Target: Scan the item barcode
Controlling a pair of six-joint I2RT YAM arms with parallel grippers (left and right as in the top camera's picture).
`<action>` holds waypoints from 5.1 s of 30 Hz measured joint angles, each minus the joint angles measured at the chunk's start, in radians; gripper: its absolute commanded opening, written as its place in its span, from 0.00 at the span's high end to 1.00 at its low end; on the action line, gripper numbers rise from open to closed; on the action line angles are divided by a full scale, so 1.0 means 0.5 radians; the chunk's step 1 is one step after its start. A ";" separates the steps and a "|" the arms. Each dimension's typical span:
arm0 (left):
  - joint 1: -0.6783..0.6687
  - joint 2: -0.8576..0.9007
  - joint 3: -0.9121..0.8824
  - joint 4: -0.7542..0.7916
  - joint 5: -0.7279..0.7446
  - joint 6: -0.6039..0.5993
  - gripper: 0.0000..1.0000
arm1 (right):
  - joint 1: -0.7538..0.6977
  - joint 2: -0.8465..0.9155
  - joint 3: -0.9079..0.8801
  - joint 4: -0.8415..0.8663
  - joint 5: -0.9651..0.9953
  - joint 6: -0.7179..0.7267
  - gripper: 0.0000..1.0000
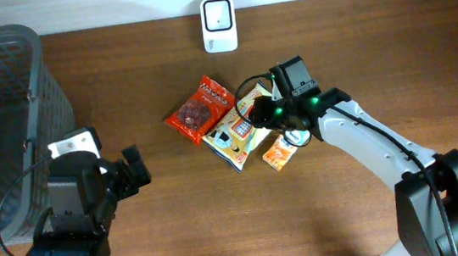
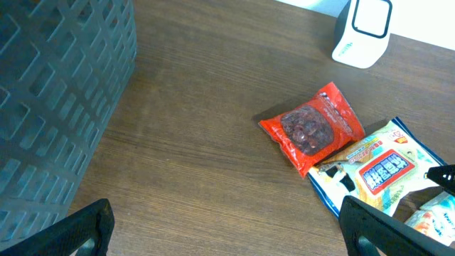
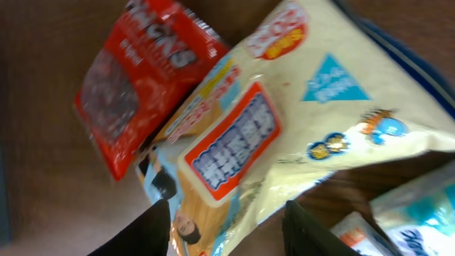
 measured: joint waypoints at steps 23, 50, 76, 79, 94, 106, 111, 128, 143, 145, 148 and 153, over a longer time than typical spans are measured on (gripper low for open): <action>0.000 0.000 0.000 0.000 0.000 0.000 0.01 | -0.077 0.340 0.325 -0.158 0.027 -0.262 0.45; 0.000 0.000 0.000 0.001 0.000 0.000 0.01 | -0.043 0.616 0.747 -0.534 0.517 -0.040 0.21; 0.000 0.000 0.000 0.001 0.001 0.000 0.01 | -0.621 0.607 0.765 -0.588 -0.222 -0.758 0.96; 0.000 0.001 0.000 -0.002 0.000 0.000 0.01 | -0.621 0.115 0.842 -0.603 0.272 -0.738 0.96; 0.000 0.000 0.000 0.000 0.000 0.000 0.01 | 0.192 0.539 0.860 -0.607 1.226 -0.568 0.57; 0.000 0.000 0.000 0.000 0.000 0.000 0.01 | -0.359 0.520 1.301 -1.198 0.314 -0.417 0.61; 0.000 0.000 0.000 0.000 0.001 0.000 0.01 | -0.419 0.580 0.792 -0.985 0.240 -0.415 0.58; 0.000 0.000 0.000 0.000 0.001 0.000 0.01 | -0.407 0.497 0.620 -0.450 0.000 -0.388 0.59; 0.000 0.000 0.000 0.000 0.000 0.000 0.01 | -0.307 0.719 0.964 -0.829 -0.018 -0.544 0.55; 0.000 0.000 0.000 0.001 0.000 0.000 0.01 | -0.378 0.665 0.999 -0.857 0.093 -0.546 0.55; 0.000 0.000 0.000 -0.001 0.001 0.000 0.01 | -0.445 0.683 0.951 -0.709 0.200 -0.533 0.56; 0.000 0.000 0.000 0.000 0.000 0.000 0.01 | -0.451 0.819 0.797 -0.465 0.270 -0.516 0.54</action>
